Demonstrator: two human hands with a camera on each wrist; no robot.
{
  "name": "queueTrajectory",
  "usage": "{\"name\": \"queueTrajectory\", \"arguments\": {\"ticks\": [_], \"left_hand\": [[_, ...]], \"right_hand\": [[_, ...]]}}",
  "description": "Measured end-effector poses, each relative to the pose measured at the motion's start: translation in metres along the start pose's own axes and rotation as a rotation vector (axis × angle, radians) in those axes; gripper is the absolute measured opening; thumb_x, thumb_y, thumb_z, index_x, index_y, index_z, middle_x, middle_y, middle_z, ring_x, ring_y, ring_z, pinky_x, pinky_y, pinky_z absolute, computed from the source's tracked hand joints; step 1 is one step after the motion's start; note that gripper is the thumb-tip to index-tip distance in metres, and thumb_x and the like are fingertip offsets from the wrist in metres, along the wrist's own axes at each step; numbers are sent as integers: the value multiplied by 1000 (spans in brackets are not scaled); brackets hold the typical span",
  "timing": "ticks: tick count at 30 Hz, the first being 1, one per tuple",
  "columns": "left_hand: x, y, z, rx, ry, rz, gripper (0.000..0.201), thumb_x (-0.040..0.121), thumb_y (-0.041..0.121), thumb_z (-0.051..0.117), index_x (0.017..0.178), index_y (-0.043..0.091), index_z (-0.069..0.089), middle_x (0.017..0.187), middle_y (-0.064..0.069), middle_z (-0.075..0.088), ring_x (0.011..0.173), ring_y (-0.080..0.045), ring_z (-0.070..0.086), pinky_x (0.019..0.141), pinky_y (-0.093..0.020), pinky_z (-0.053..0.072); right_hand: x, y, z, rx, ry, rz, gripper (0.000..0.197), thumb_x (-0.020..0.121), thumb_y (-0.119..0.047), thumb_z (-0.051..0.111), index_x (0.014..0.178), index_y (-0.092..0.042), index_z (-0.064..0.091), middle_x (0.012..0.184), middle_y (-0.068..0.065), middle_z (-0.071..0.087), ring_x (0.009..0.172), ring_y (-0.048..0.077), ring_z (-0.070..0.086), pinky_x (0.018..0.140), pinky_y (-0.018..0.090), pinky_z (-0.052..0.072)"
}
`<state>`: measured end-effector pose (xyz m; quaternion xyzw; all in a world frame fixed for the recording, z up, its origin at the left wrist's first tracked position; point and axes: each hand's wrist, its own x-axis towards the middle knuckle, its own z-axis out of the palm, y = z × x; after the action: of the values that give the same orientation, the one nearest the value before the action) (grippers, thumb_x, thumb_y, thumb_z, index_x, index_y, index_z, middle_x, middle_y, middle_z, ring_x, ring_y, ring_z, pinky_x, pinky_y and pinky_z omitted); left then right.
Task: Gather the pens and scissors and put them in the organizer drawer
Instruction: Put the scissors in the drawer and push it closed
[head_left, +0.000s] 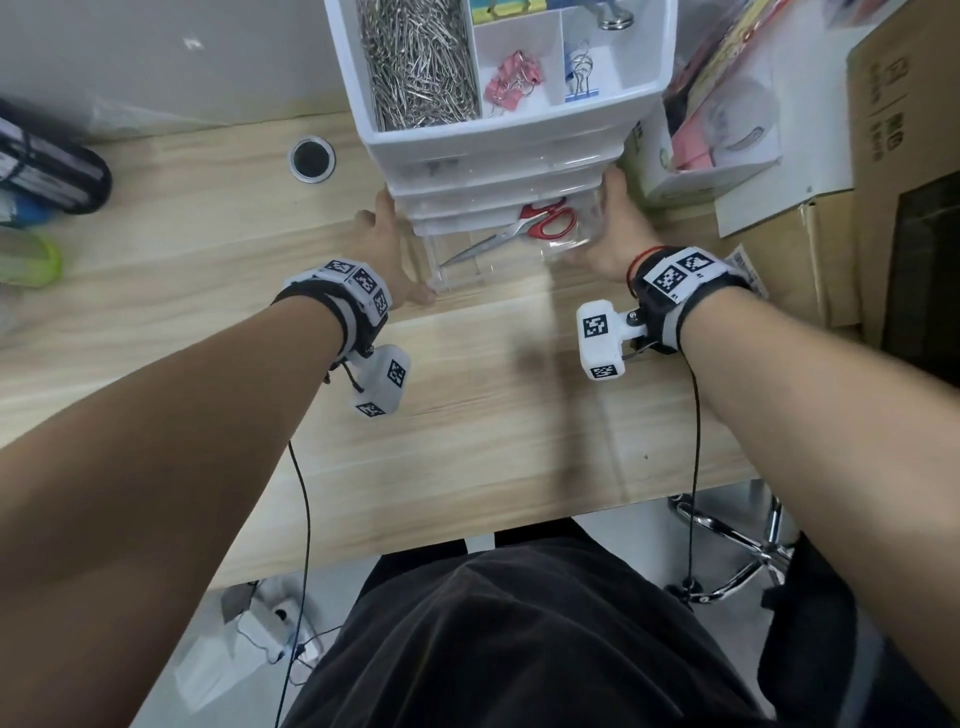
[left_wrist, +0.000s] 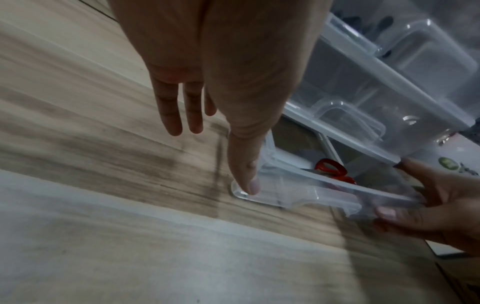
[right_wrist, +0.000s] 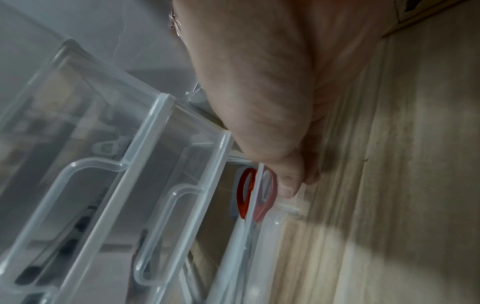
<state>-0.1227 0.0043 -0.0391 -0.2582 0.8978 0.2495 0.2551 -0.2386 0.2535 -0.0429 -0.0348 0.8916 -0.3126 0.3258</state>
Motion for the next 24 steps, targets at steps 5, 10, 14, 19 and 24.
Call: {"name": "queueTrajectory", "arguments": {"ticks": [5,10,14,19,24], "left_hand": [[6,3,4,-32,4,-9,114,61,39,91,145,2,25,138,-17,41,125,-33,45,106,-43,40],[13,6,-8,-84,41,58,79,82,31,77,144,3,36,138,-16,44,127,-33,44,111,-43,36],[23,7,-10,-90,33,44,70,82,36,77,139,7,48,132,-15,54,118,-33,53,103,-41,43],[26,13,-12,-214,119,-38,46,86,27,72,125,6,57,122,-14,65,111,-32,59,87,-33,44],[28,19,-11,-248,129,-99,41,86,24,73,120,6,60,118,-13,67,108,-31,61,83,-31,44]], "right_hand": [[8,11,8,48,3,-24,114,70,-17,88,154,-24,11,149,2,42,136,20,42,112,34,34],[26,13,17,78,-8,-40,116,54,-35,92,144,-33,19,138,-2,49,127,20,50,107,47,45],[34,11,11,40,42,-48,112,61,-26,93,147,-21,22,138,-1,51,127,18,50,108,36,42],[45,6,0,-56,115,-45,78,73,-22,86,138,-13,45,126,1,64,118,19,59,104,38,47],[44,5,-3,-80,116,-61,72,77,-19,84,138,-11,47,127,2,65,118,18,58,103,30,44]]}}
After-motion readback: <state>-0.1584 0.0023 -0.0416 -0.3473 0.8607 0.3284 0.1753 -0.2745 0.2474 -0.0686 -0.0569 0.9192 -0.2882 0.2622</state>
